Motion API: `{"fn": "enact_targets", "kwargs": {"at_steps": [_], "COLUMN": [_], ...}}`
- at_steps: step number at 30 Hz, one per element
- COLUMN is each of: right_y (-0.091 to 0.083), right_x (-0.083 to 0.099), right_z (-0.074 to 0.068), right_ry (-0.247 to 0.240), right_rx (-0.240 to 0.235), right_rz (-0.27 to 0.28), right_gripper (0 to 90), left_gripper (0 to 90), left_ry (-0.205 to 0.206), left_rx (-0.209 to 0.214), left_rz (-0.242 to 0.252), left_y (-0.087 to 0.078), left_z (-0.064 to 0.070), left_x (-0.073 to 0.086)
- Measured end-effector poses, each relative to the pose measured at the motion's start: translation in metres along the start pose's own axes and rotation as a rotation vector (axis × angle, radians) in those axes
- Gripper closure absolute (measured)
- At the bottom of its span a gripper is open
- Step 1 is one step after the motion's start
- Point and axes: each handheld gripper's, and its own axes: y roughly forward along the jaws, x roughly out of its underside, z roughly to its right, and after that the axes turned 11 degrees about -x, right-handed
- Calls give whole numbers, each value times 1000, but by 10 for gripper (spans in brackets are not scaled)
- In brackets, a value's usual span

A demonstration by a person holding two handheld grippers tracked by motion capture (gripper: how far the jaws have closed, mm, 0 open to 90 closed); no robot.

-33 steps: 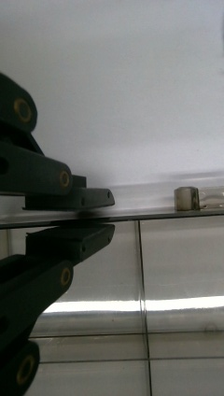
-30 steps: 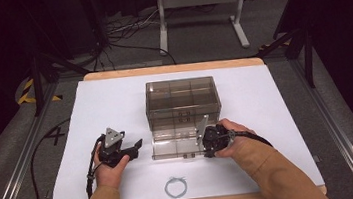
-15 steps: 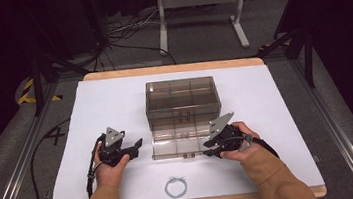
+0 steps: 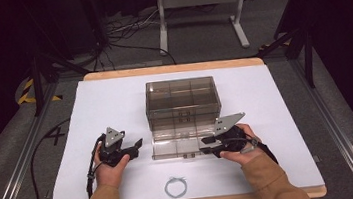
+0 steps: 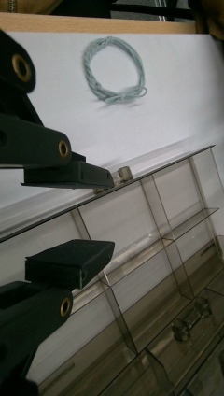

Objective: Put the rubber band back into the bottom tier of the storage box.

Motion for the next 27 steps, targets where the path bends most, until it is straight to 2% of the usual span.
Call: {"fn": "enact_targets", "kwargs": {"at_steps": [5, 14, 27], "right_y": [0, 7, 19], "right_x": [-3, -12, -28], "right_z": [-4, -12, -25], "right_ry": [24, 39, 7], "right_rx": [-1, -17, -57], "right_rz": [36, 21, -7], "right_gripper": [638, 644, 649], "left_gripper": [273, 272, 271], "left_ry": [-3, -6, -12], "left_rx": [0, 1, 0], "left_rz": [1, 6, 9], "left_y": [0, -2, -4], "left_z": [0, -1, -1], "left_x": [0, 1, 2]}}
